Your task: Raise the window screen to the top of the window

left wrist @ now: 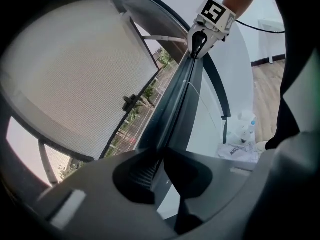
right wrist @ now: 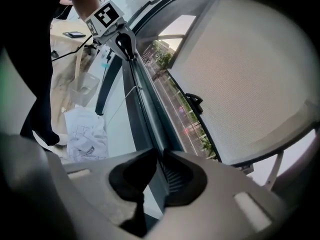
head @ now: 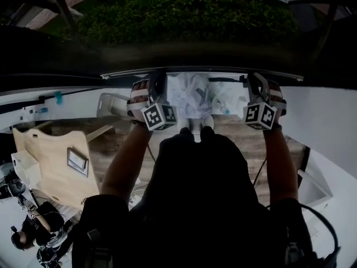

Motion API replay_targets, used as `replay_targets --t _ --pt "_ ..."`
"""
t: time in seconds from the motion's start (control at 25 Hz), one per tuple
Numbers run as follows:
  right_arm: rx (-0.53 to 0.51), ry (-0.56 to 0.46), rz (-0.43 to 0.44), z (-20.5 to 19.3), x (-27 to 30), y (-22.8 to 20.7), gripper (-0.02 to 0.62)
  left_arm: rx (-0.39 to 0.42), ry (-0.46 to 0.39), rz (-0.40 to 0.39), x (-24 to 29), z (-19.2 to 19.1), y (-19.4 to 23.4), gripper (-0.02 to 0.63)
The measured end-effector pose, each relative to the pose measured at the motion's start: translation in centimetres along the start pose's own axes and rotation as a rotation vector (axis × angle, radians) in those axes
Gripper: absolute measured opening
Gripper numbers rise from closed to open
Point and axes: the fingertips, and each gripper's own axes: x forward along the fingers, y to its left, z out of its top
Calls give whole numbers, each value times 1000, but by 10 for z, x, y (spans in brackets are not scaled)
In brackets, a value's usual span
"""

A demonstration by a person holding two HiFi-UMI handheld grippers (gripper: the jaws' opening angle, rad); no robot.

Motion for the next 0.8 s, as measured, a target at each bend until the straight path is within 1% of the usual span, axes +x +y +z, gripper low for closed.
replay_targets --t 0.16,0.24,0.4,0.48,0.64,0.8 --pt "40 -6 13 3 -4 -1 46 -8 -2 12 -7 0 3 52" --pt "53 -13 5 4 -9 -3 48 -8 -4 23 -11 2 5 54" --pt "60 -57 -59 15 -22 -27 49 -7 -37 109 -21 17 30 54" --pt "59 -60 -56 19 -21 -36 49 -11 -42 112 -21 21 41 54" --pt "50 -56 -42 22 -24 -38 49 -16 -36 86 -25 23 43 54" --pt "57 -88 -84 30 -40 -49 51 -35 -60 128 -39 30 56 57"
